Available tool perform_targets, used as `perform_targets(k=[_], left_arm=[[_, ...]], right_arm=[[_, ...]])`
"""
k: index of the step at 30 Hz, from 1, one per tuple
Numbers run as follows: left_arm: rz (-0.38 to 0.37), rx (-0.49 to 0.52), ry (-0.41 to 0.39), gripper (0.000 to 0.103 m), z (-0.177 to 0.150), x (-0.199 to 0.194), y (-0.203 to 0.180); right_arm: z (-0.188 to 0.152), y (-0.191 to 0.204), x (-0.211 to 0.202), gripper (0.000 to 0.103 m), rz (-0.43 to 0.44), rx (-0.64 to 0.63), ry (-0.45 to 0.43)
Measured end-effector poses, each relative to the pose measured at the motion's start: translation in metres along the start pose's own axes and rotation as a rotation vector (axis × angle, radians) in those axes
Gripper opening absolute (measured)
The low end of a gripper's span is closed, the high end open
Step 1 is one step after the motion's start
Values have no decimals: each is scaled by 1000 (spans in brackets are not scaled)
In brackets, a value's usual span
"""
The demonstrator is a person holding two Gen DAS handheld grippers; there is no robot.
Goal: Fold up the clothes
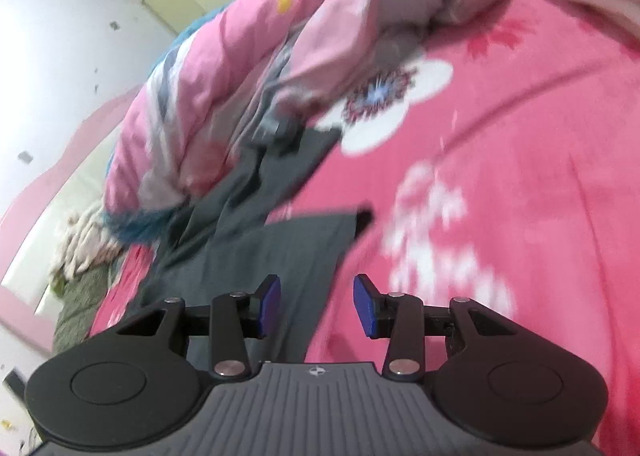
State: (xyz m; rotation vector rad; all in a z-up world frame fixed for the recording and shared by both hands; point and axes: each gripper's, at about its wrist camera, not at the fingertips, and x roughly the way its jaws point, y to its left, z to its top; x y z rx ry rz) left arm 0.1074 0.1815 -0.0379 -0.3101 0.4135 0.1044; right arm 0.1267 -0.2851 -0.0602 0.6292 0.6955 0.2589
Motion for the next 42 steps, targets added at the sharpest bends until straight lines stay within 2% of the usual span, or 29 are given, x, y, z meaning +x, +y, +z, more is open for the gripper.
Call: perform_targets(k=[4, 8, 14, 19, 21, 22, 23, 27, 31, 34, 37, 40, 42], left_arm=[[11, 88, 91, 37, -17, 28, -18], [33, 113, 131, 37, -26, 37, -21], [51, 126, 123, 37, -31, 39, -25], [65, 140, 118, 37, -33, 40, -27], [69, 146, 117, 37, -34, 40, -28], [72, 151, 116, 37, -34, 40, -28], [75, 155, 115, 37, -35, 40, -29], [82, 165, 113, 37, -36, 41, -30], [85, 169, 112, 37, -36, 41, -31], [89, 174, 111, 37, -37, 41, -32], [91, 172, 110, 37, -37, 41, -32], [89, 171, 111, 37, -37, 42, -31], [89, 171, 111, 37, -37, 42, -31]], right_arm=[[22, -12, 40, 42, -88, 1, -10], [27, -23, 54, 40, -69, 5, 6], [25, -15, 57, 37, -35, -58, 21], [23, -14, 67, 36, -42, -76, 39], [21, -13, 66, 31, -44, -96, 35], [20, -11, 64, 19, -52, -113, 35], [19, -9, 63, 13, -63, -130, 36], [20, -7, 50, 13, -75, -138, 2], [31, -12, 37, 17, -31, -73, -62], [39, -21, 48, 21, -17, -19, -34], [35, -29, 69, 22, -12, 17, 51], [22, -22, 68, 21, -18, -53, 46], [15, -12, 64, 10, -43, -122, 44]])
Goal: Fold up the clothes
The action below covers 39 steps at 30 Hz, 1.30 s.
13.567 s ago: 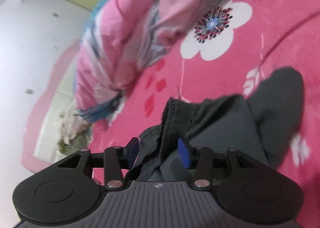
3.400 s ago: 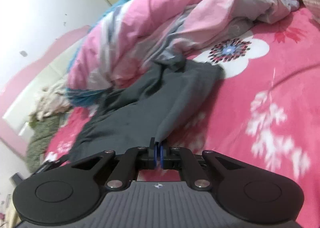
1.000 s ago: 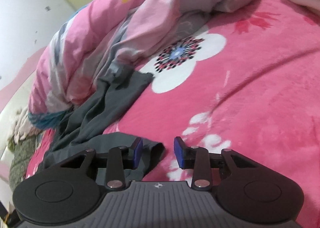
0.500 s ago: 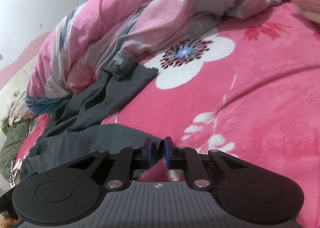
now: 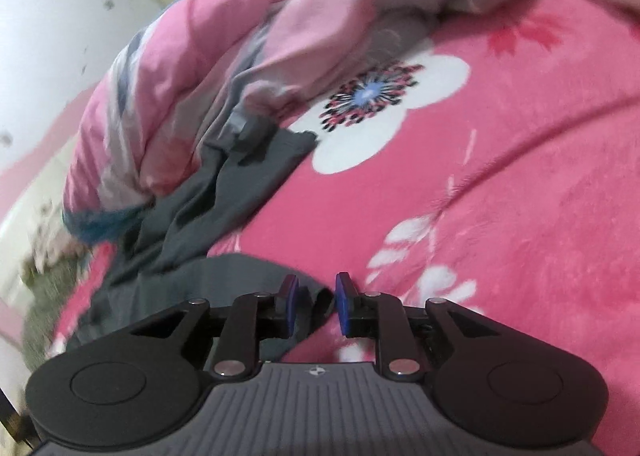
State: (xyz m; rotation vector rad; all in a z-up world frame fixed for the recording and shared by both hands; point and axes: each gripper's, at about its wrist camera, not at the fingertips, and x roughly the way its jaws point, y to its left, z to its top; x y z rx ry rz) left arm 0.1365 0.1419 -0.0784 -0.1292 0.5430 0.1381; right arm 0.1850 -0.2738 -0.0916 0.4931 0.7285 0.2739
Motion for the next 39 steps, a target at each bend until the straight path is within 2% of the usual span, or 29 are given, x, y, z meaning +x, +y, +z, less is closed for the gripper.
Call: perform_targets(k=[1, 6, 11, 14, 17, 19, 21, 23, 27, 29, 31, 33, 34, 35, 36, 37, 39], left_arm=[[0, -1, 0, 37, 0, 0, 0], [4, 2, 1, 37, 0, 0, -1], [12, 14, 1, 37, -1, 1, -2], [11, 16, 0, 38, -2, 1, -2], [3, 9, -2, 38, -1, 1, 0], [-1, 0, -3, 38, -1, 0, 1], [-4, -9, -4, 38, -2, -1, 2], [-6, -23, -7, 38, -1, -3, 3], [-28, -62, -48, 38, 0, -15, 8], [-73, -64, -80, 38, 1, -26, 8], [-147, -33, -117, 38, 1, -43, -1], [-277, 6, -131, 39, -4, -63, -12], [-345, 27, -129, 42, -9, -72, -19], [-417, 54, -119, 44, -15, -81, -26], [-481, 80, -107, 48, -22, -88, -33], [-525, 105, -94, 49, -27, -92, -39], [-606, 154, -73, 50, -38, -100, -51]], right_arm=[[0, 5, -3, 0, -16, -31, -10], [17, 21, -25, 0, -83, -108, -134], [13, 30, 7, 0, -278, -258, -88], [5, 23, 12, 3, -317, -267, -94], [7, 18, -7, 9, -363, -190, -142], [4, 12, -32, 16, -317, -115, -158], [-6, 10, -57, 25, -218, -50, -129], [-22, 10, -81, 44, -110, 5, -74], [-67, 25, -113, 50, 56, 26, 45], [-88, 34, -121, 58, 118, 40, 102], [-105, 42, -120, 58, 150, 52, 138], [-115, 48, -114, 54, 160, 57, 158], [-117, 50, -109, 43, 159, 58, 167], [-118, 51, -105, 22, 155, 56, 176], [-117, 53, -101, 10, 145, 52, 186], [-115, 54, -96, 4, 132, 48, 195], [-104, 61, -88, 3, 108, 32, 192]])
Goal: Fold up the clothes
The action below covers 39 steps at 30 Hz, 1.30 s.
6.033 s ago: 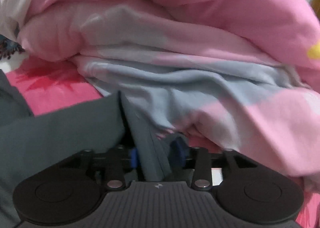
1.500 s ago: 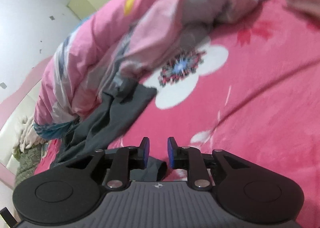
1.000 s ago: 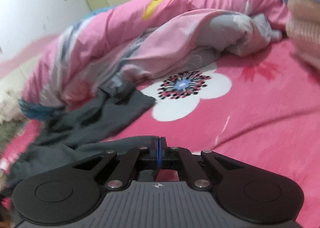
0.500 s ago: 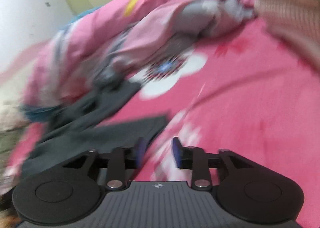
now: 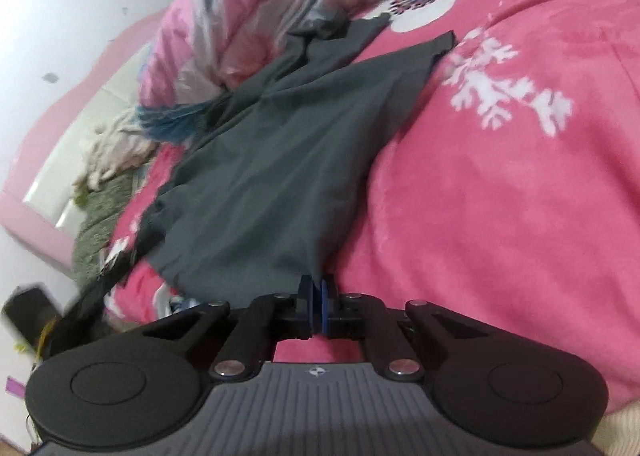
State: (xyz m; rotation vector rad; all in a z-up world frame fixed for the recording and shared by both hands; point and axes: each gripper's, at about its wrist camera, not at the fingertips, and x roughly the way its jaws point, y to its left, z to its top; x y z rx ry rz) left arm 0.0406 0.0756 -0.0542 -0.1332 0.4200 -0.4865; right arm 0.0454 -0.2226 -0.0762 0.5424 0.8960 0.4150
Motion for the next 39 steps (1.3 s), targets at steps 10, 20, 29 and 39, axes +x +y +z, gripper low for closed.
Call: perform_targets(k=[10, 20, 29, 39], left_arm=[[-79, 89, 34, 59, -8, 20, -27], [31, -28, 102, 58, -7, 41, 1], [35, -43, 91, 58, -2, 46, -5], [46, -323, 150, 54, 26, 80, 35]], right_arm=[[61, 83, 58, 5, -11, -281, 20], [98, 36, 71, 33, 150, 22, -120], [93, 9, 56, 40, 211, 206, -21], [81, 9, 59, 43, 261, 250, -27]])
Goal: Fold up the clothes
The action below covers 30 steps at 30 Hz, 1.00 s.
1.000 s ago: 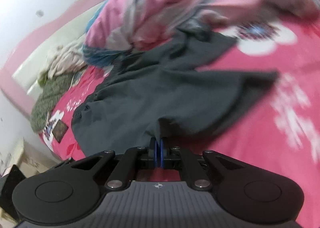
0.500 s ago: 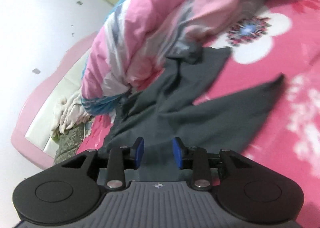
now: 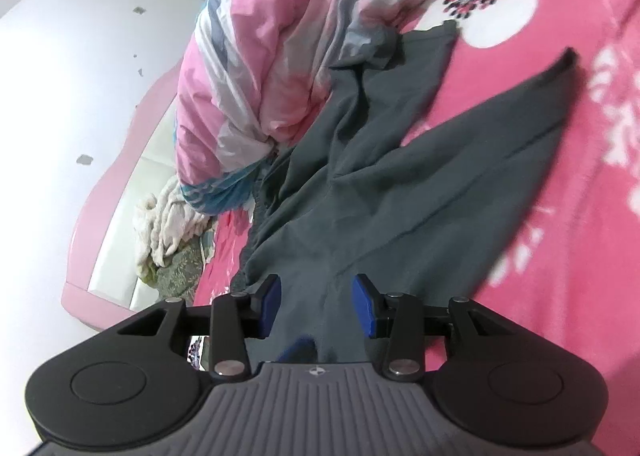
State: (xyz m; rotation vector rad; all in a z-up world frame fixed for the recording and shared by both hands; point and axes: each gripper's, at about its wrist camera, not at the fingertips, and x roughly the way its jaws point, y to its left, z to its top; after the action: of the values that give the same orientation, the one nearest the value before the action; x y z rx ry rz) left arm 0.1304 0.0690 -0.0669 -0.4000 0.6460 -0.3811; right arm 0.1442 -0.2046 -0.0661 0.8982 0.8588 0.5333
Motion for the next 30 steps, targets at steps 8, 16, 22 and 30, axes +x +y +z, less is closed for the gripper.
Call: perform_targets(k=[8, 16, 22, 30], left_arm=[[83, 89, -3, 35, 15, 28, -15], [161, 261, -28, 1, 12, 41, -46], [-46, 401, -155, 1, -1, -17, -96], [-296, 646, -47, 1, -74, -44, -144]], right_arm=[[-5, -55, -59, 43, -48, 89, -114], [-5, -101, -86, 42, -47, 173, -193], [-3, -115, -93, 42, 19, 177, -237], [-2, -128, -98, 42, 107, 215, -267]])
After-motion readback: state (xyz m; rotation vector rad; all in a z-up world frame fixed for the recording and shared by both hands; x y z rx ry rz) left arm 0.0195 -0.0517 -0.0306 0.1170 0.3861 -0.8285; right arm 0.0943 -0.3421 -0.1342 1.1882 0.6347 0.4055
